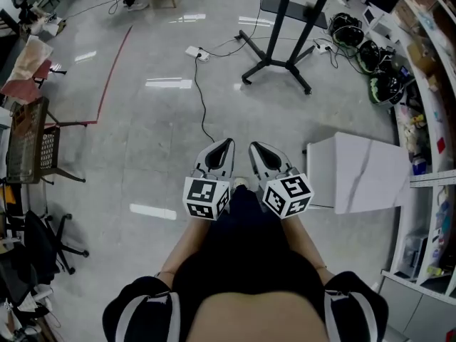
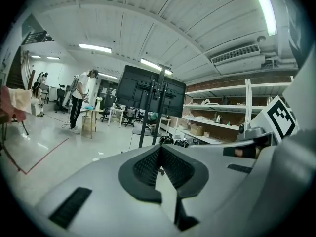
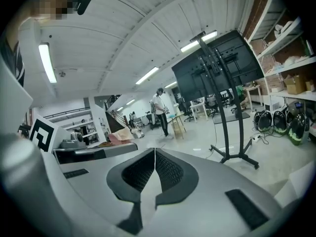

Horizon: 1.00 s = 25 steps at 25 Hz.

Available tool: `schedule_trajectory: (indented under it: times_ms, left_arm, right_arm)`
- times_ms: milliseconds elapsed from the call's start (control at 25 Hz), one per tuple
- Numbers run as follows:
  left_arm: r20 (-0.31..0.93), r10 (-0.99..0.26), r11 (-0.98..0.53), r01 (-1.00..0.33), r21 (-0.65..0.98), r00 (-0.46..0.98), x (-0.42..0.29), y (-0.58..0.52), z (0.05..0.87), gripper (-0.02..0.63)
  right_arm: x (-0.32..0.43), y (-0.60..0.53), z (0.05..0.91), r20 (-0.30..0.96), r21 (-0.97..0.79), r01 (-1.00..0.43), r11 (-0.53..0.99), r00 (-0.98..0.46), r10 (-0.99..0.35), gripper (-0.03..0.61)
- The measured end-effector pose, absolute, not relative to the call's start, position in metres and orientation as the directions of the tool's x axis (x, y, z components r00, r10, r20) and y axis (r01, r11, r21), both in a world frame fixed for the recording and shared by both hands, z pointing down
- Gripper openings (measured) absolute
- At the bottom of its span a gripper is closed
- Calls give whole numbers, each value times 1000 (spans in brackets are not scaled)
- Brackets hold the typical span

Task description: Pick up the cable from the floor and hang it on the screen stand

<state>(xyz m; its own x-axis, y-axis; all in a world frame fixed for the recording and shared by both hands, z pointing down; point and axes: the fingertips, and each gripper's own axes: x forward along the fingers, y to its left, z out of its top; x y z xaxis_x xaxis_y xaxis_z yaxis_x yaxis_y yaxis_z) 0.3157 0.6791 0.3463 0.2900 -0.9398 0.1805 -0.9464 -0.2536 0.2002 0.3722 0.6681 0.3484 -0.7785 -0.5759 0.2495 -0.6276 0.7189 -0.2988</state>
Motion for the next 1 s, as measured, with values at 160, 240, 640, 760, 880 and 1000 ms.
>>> schedule_trajectory:
  times_ms: [160,240,640,760,880,1000]
  left_arm:
    - [164,-945,-252,-948,193,285,318,641,342,6]
    - [160,-945,-254,-950,184,284,319,626,342,6]
    - [189,-951,-220,-965,145,245,313,574,351,6]
    - [186,-958,-188,-969,163,217,307,570,355,6]
    - [196,-961,-157,-970,186,193,303,572,358,7]
    - [208,-962,-137,-971,196,177,299,574,361,7]
  right_arm:
    - [376,629,349,246,-299,-624,722,-781,-574,25]
    - [376,612,351,247,-295,-624,724,-782,-573,25]
    - [366,562,363,258,-309,-582,752,-813,-522,25]
    - [363,556,370,257,-344,-562,752,-827,-501,25]
    - [361,553,371,259,-348,-550,759,-834,-486,25]
    - [359,550,368,255,-338,-544,768,-839,-482,25]
